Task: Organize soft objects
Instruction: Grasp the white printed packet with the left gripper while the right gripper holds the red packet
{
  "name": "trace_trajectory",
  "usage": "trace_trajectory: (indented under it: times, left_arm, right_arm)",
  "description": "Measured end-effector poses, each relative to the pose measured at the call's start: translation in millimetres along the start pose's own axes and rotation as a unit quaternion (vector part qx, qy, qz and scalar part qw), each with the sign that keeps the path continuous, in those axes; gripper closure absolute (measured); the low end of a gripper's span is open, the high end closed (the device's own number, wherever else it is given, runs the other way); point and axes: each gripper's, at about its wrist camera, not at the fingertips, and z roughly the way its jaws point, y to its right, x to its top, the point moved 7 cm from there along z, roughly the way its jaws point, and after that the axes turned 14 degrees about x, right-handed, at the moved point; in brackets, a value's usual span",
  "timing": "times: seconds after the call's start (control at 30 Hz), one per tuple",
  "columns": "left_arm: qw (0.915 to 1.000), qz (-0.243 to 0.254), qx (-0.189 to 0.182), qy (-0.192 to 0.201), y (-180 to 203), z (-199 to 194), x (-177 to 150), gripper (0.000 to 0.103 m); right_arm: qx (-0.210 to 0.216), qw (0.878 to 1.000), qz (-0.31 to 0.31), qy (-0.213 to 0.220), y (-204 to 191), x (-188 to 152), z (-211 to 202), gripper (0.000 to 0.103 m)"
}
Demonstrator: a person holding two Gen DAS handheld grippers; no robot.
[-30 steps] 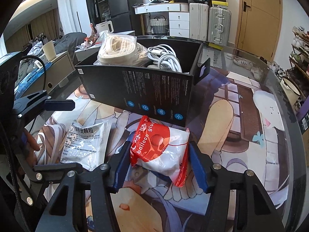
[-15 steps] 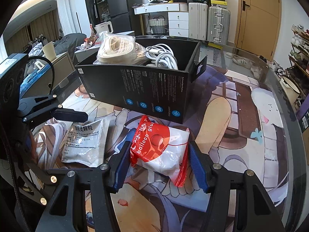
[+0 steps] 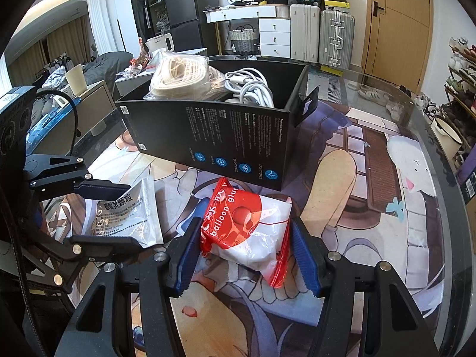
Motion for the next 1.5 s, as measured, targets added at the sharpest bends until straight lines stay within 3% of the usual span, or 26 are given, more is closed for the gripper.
trace_trajectory:
  times: [0.33, 0.4, 0.5, 0.67, 0.7, 0.73, 0.77, 0.87, 1.07, 1.1, 1.2, 1.23, 1.3, 1.43, 1.47, 1.5]
  left_arm:
    - [0.9982, -0.05, -0.006, 0.032, -15, -16, 9, 0.058]
    - [0.9973, -0.061, -0.003, 0.041, -20, -20, 13, 0.07]
    - [0.9955, -0.079, -0.004, 0.052, -27, -25, 17, 0.071]
    - [0.9966, -0.075, -0.002, 0.035, -26, -16, 11, 0.07]
    - [0.997, -0.071, -0.005, 0.032, -22, -14, 9, 0.068]
    - [0.9973, -0.067, -0.007, 0.03, -19, -13, 8, 0.057]
    - [0.9975, -0.064, -0.007, 0.027, -17, -13, 8, 0.038]
    - [0.9985, -0.049, 0.003, 0.023, -8, -9, 5, 0.019]
    - [0.9989, -0.015, 0.036, -0.026, 5, 16, -4, 0.016]
    - [0.999, -0.014, 0.038, -0.019, 6, 15, -3, 0.017]
    - [0.9992, -0.011, 0.034, -0.019, 7, 16, -3, 0.027]
    - [0.9995, -0.007, 0.03, -0.012, 9, 14, -2, 0.043]
    - [0.9996, -0.005, 0.028, -0.007, 10, 12, -1, 0.047]
    - [0.9997, -0.018, 0.018, 0.005, 6, 5, 2, 0.065]
    - [0.9995, -0.024, 0.017, 0.01, 3, 2, 3, 0.082]
    - [0.9994, -0.029, 0.017, 0.011, 0, 1, 3, 0.089]
  right_arm:
    - [0.001, 1.0, -0.007, 0.016, -5, 1, -13, 0.044]
    - [-0.001, 1.0, -0.009, 0.023, -7, 2, -18, 0.044]
    - [-0.002, 0.999, -0.012, 0.031, -9, 4, -25, 0.044]
    - [-0.003, 0.999, -0.014, 0.03, -12, 3, -27, 0.044]
    - [-0.004, 0.999, -0.014, 0.03, -13, 3, -27, 0.044]
    - [-0.003, 0.999, -0.014, 0.03, -13, 3, -27, 0.044]
    - [-0.004, 0.999, -0.014, 0.03, -12, 3, -27, 0.044]
    - [-0.004, 0.999, -0.014, 0.03, -13, 2, -28, 0.044]
    - [-0.004, 0.999, -0.013, 0.031, -12, 2, -29, 0.044]
    - [-0.004, 0.999, -0.013, 0.031, -12, 2, -29, 0.044]
    - [-0.004, 0.999, -0.013, 0.031, -11, 2, -29, 0.044]
    - [-0.004, 0.999, -0.013, 0.031, -11, 2, -29, 0.044]
    - [-0.004, 0.999, -0.013, 0.031, -11, 3, -29, 0.044]
    - [-0.004, 0.999, -0.015, 0.036, -12, 4, -32, 0.044]
    - [-0.004, 0.999, -0.016, 0.038, -13, 4, -33, 0.044]
    - [-0.004, 0.999, -0.016, 0.041, -13, 5, -35, 0.044]
